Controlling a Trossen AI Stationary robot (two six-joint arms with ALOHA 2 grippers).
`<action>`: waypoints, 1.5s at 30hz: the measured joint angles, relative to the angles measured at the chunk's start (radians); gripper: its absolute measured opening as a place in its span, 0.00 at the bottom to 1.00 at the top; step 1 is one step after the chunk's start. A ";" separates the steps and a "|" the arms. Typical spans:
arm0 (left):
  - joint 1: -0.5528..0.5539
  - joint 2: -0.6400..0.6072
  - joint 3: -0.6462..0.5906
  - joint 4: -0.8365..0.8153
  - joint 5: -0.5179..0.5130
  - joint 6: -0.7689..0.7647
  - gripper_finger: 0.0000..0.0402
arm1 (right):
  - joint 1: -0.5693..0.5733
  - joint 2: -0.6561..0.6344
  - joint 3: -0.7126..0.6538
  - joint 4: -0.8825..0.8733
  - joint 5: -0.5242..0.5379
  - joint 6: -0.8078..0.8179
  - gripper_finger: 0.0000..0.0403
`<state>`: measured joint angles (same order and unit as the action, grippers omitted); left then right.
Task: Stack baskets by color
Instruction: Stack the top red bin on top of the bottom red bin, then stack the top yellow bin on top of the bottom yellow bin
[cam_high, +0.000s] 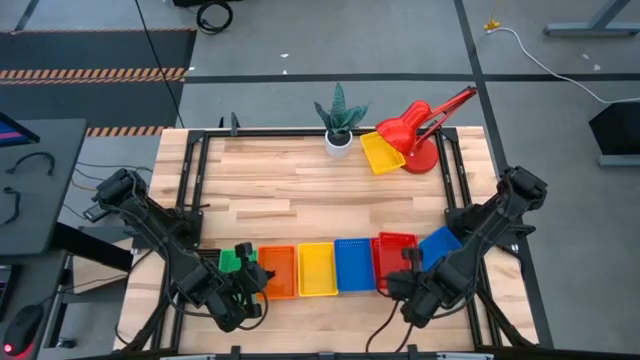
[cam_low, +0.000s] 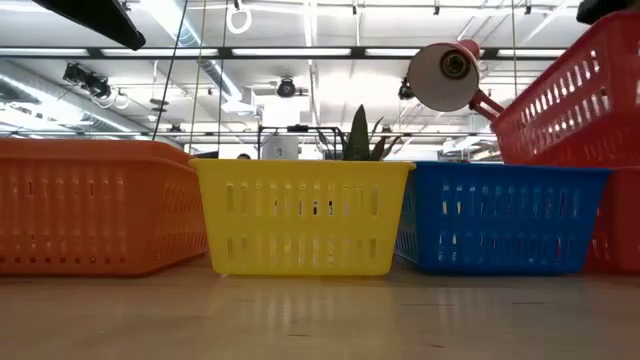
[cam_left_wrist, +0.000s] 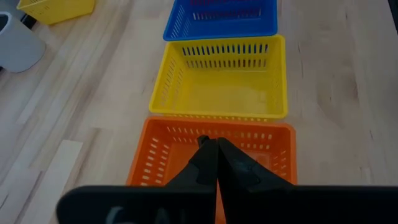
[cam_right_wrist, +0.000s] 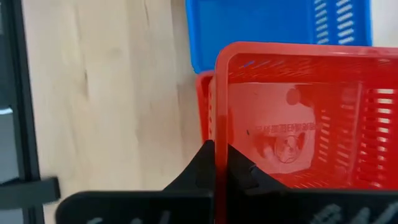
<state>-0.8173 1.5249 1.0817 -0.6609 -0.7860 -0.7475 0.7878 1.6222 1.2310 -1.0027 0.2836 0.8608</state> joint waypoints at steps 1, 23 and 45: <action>0.000 0.000 0.000 0.000 0.000 0.000 0.02 | -0.005 0.000 -0.011 0.019 0.000 0.000 0.01; 0.000 0.001 0.000 0.008 -0.006 -0.001 0.02 | -0.053 0.001 -0.042 0.098 -0.067 -0.033 0.33; 0.000 0.001 0.000 0.015 -0.006 0.000 0.02 | -0.176 -0.044 -0.103 0.237 0.168 -0.232 0.02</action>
<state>-0.8175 1.5257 1.0817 -0.6460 -0.7925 -0.7479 0.6120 1.5787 1.1282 -0.7654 0.4516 0.6289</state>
